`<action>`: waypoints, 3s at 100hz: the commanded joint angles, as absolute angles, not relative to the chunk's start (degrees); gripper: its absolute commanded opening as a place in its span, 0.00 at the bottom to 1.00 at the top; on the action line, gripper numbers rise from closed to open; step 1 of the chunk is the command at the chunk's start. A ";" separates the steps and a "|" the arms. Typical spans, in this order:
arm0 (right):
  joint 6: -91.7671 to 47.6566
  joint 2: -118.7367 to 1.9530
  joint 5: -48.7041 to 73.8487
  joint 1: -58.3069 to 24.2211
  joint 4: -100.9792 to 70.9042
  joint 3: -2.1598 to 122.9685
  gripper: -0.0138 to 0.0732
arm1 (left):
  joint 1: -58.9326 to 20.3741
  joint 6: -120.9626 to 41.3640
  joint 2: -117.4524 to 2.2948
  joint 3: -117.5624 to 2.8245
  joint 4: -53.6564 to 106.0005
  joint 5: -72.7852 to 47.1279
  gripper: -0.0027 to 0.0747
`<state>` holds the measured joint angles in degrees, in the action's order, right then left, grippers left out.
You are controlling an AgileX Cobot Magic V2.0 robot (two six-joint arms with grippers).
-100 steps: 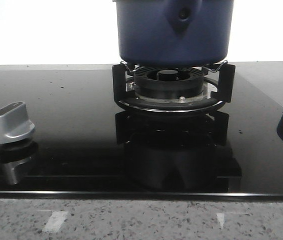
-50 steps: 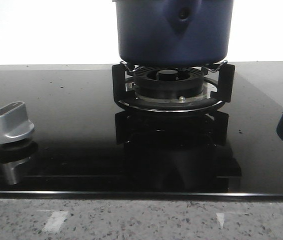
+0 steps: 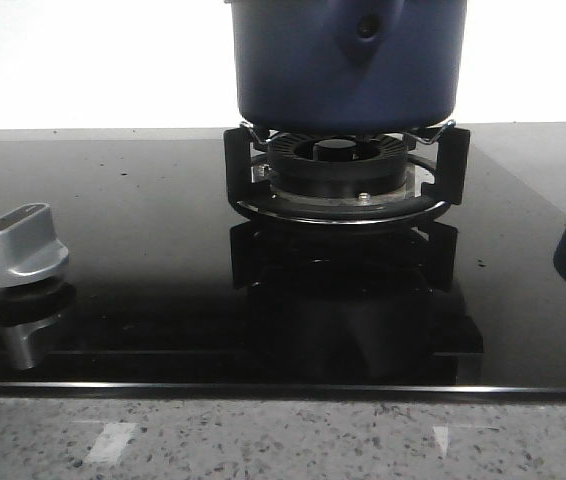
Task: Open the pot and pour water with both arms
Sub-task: 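Reach the left gripper toward the blue knob on the saucepan lid, then close the left gripper on the blue lid knob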
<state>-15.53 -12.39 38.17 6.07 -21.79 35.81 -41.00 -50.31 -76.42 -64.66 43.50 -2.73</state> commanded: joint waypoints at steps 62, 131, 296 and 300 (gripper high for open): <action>-16.23 -13.72 35.41 5.48 -22.06 37.62 0.60 | -41.51 -50.95 -74.91 -67.39 43.76 -2.80 0.63; -16.23 -13.72 35.41 5.48 -22.06 37.62 0.60 | -42.97 0.00 -73.30 -67.16 -5.71 -3.12 0.63; -16.23 -13.72 34.33 5.48 -22.06 37.62 0.60 | -39.13 18.20 -83.50 -66.11 -21.63 17.31 0.70; -16.23 -13.72 34.59 5.48 -22.06 37.62 0.60 | -38.78 18.20 -83.50 -66.11 -21.63 17.31 0.72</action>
